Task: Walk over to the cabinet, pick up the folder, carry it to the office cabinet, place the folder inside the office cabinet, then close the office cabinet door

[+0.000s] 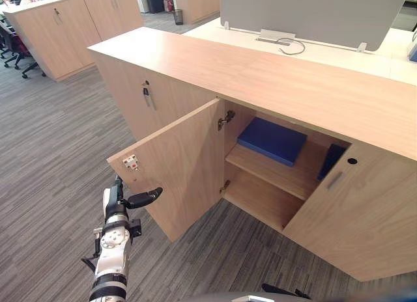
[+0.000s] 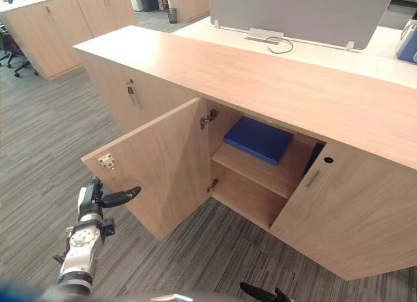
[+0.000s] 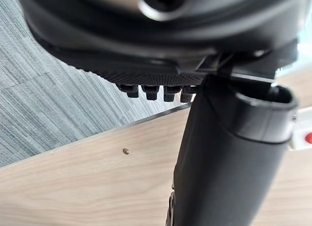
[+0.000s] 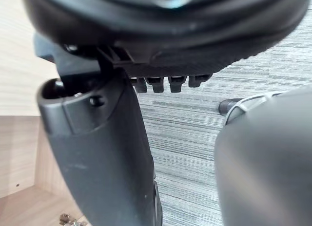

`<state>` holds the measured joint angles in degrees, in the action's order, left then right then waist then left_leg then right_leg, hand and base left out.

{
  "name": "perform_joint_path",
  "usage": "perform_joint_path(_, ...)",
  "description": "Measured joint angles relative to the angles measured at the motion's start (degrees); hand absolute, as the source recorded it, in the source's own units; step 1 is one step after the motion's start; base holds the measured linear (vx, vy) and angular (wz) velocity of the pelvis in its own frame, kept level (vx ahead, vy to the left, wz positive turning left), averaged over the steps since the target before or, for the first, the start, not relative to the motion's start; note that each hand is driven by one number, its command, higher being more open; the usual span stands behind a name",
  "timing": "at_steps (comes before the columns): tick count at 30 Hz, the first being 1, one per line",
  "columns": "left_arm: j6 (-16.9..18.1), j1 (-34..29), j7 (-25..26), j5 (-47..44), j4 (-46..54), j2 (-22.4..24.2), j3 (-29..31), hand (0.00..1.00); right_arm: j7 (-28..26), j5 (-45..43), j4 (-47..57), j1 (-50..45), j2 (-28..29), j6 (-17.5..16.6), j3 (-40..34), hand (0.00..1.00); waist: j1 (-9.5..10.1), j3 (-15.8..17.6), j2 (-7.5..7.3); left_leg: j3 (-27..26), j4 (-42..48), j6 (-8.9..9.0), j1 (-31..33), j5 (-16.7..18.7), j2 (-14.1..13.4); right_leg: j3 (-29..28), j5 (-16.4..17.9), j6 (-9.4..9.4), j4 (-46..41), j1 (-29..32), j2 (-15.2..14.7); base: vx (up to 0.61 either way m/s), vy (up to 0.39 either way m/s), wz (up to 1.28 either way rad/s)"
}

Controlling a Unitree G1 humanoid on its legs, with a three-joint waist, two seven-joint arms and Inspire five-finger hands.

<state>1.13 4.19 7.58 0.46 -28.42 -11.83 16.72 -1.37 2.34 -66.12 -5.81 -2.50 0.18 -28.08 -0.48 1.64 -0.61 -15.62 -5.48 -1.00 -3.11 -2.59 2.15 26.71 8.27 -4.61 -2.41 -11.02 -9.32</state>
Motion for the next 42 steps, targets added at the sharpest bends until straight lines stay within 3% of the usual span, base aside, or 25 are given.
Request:
perform_joint_path(7,-0.03,1.90,-0.46,-3.80,-3.21,-1.45,-0.15,1.00,-0.62,2.09,-0.08,0.09,-0.13,0.58,-0.06,1.00,-0.30,-0.11,-0.19,-0.48,0.01,0.20,-0.14,-0.14,-0.12,-0.18,-0.06,0.09,-0.01,0.01,0.10,-0.01,-0.002,-0.02)
perform_joint_path(10,-0.04,1.84,0.43,-3.61,-3.17,-2.61,-5.08,1.00,-0.63,2.14,-0.58,-0.08,-0.23,0.57,-0.23,1.00,-0.15,-0.16,-0.27,0.49,0.01,0.43,0.00,-0.31,-0.06,0.46,-0.06,0.09,-0.09,-0.06,0.10,-0.03,-0.011,0.14)
perform_joint_path(15,-0.24,-1.45,-1.16,2.41,1.86,-11.84,-20.04,1.00,-0.81,2.22,-1.86,-0.09,-0.38,0.56,-2.27,1.00,0.61,-0.14,-0.24,2.75,0.01,0.45,1.07,-0.98,0.21,3.17,-0.06,0.08,-1.06,0.01,-0.09,-0.03,-0.006,0.32)
perform_joint_path(18,-0.27,-2.99,-4.48,2.57,9.10,-19.40,-32.29,1.00,-0.92,2.22,-2.34,-0.54,-0.99,0.50,-2.36,1.00,1.86,-0.05,0.19,4.55,0.07,-0.44,2.10,-1.64,0.69,4.81,-0.38,-0.42,-2.33,0.46,-0.58,-0.05,0.035,0.42)
perform_joint_path(20,-0.25,-2.99,-9.89,1.38,17.85,-23.46,-41.21,1.00,-1.14,2.23,-3.00,-0.68,-1.87,0.34,-2.36,1.00,3.23,-0.27,0.91,5.87,0.21,-1.41,4.06,-2.29,1.20,4.87,-1.74,-1.20,-2.25,1.50,-0.80,-0.07,0.092,0.44)
perform_joint_path(23,-0.21,-2.14,-16.50,-0.36,26.78,-26.28,-51.00,1.00,-1.37,2.23,-3.77,-0.29,-2.28,0.15,-2.33,1.00,3.50,-0.39,1.29,6.43,0.35,-2.35,5.25,-2.85,2.01,4.92,-3.19,-1.90,-1.76,2.11,-1.36,-0.10,0.146,0.20)
perform_joint_path(24,-0.18,0.85,-19.63,-1.76,30.65,-26.04,-57.10,1.00,-1.76,2.23,-3.99,0.06,-2.36,-0.20,-2.26,1.00,3.10,-0.43,1.33,6.45,0.33,-2.81,5.87,-2.60,2.47,4.89,-3.63,-2.07,-1.69,2.55,-1.83,-0.13,0.171,-0.02)
perform_joint_path(25,0.11,2.06,-20.82,-2.42,31.87,-25.85,-58.80,1.00,-1.87,2.23,-4.07,0.20,-2.34,-0.38,-2.21,1.00,2.88,-0.49,1.26,6.30,0.32,-2.88,6.24,-2.55,2.72,4.85,-3.64,-2.09,-1.65,2.96,-2.08,-0.11,0.139,-0.11)
perform_joint_path(27,5.10,5.55,-26.29,-5.02,39.73,-25.19,-62.45,1.00,-2.32,2.22,-4.56,0.81,-2.50,-0.51,-2.02,1.00,1.38,-0.61,1.37,5.51,0.11,-3.08,6.83,-2.41,3.73,4.77,-3.65,-2.13,-0.37,3.33,-2.87,-0.12,0.111,-0.18)
perform_joint_path(30,10.62,9.23,-28.12,-7.00,47.16,-22.39,-63.19,1.00,-2.48,2.20,-4.95,0.48,-3.21,-0.43,-0.37,1.00,-0.17,-1.07,2.02,5.24,0.09,-3.14,6.94,-2.37,4.11,4.77,-3.78,-2.32,0.05,3.32,-3.01,-0.09,0.047,-0.11)
perform_joint_path(33,15.69,14.56,-27.99,-8.18,51.99,-21.27,-63.45,1.00,-2.76,2.05,-6.43,-0.03,-4.02,-0.52,0.36,1.00,-0.33,-2.13,2.54,5.31,0.08,-3.00,6.95,-2.53,3.96,4.83,-3.75,-2.34,0.04,3.36,-2.94,-0.07,-0.003,0.01)
perform_joint_path(38,16.29,15.35,-28.27,-6.48,51.72,-21.53,-68.49,1.00,-3.39,2.07,-7.27,-0.08,-5.32,-0.56,3.02,1.00,-0.49,-3.46,3.12,5.22,0.07,-2.76,7.18,-3.13,3.43,4.64,-3.47,-2.74,0.08,3.95,-2.60,-0.04,-0.038,0.01)
perform_joint_path(42,16.27,15.35,-28.23,-6.04,47.25,-19.95,-69.22,1.00,-3.37,2.01,-7.15,-0.15,-5.01,-1.00,4.59,1.00,-1.06,-3.40,2.40,3.46,0.08,-3.30,6.94,-3.54,2.59,2.67,-3.59,-2.83,0.34,4.44,-2.06,-0.01,-0.051,-0.25)
